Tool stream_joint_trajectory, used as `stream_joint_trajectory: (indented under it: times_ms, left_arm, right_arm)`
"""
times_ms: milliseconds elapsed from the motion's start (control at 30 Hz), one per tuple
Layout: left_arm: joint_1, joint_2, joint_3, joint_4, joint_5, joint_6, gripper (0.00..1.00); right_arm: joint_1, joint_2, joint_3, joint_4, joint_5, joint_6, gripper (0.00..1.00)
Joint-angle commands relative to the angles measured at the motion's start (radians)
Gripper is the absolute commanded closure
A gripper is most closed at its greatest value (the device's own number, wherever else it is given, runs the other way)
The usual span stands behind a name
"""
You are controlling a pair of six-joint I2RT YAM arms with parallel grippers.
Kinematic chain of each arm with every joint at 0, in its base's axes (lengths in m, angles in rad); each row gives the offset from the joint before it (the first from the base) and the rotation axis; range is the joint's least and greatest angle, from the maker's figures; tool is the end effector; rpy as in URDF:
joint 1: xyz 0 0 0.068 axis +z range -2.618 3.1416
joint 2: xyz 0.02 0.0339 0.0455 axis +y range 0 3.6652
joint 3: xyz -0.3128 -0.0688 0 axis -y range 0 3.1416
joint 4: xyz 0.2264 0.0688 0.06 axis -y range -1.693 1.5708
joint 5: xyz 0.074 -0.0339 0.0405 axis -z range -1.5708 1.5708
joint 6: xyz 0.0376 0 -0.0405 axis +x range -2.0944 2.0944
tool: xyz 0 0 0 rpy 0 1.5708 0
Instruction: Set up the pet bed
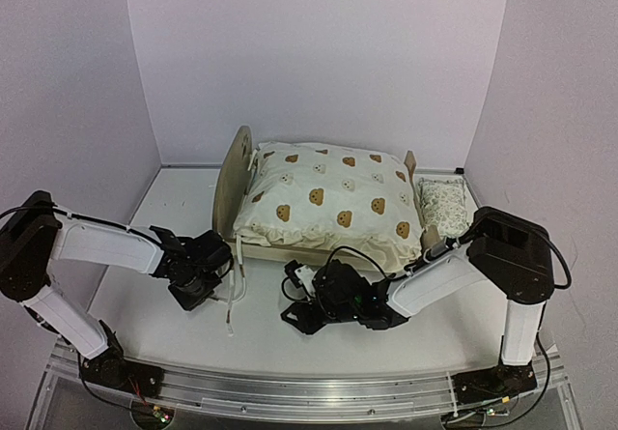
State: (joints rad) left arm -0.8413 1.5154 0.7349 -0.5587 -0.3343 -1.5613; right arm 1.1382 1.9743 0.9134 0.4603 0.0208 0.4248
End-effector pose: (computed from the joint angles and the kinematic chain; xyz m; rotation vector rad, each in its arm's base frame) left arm 0.1631 -0.1639 0.2026 -1.0174 2.5500 -0.1305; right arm 0.1675 0.3608 0.1698 -0.7931 2.1645 0.8388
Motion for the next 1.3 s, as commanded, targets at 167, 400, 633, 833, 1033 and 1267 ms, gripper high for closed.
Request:
stream_joint_trajectory:
  times_ms: [167,400,633,833,1033,1267]
  left_arm:
    - [-0.068,0.015,0.078,0.098,-0.119,0.293,1.00]
    - [-0.072,-0.017,0.020,0.314,-0.041,0.528,1.00]
    - [-0.072,-0.028,-0.012,0.432,-0.009,0.645,1.00]
    - [-0.071,-0.035,-0.010,0.469,0.041,0.687,1.00]
    - [-0.072,-0.080,-0.026,0.405,0.055,0.666,1.00]
    - [-0.097,-0.194,-0.148,0.557,0.064,0.731,1.00]
  right_arm:
    - [-0.026,-0.059,0.001,0.023,0.023,-0.031,0.69]
    - [-0.033,-0.072,-0.002,0.026,0.027,-0.079,0.70]
    - [-0.051,-0.066,0.007,0.047,0.040,-0.111,0.72]
    - [-0.068,-0.073,-0.001,0.065,0.091,-0.154,0.75]
    - [-0.068,-0.076,-0.001,0.072,0.070,-0.174,0.75]
    - [-0.069,-0.084,0.000,0.072,0.080,-0.176,0.75]
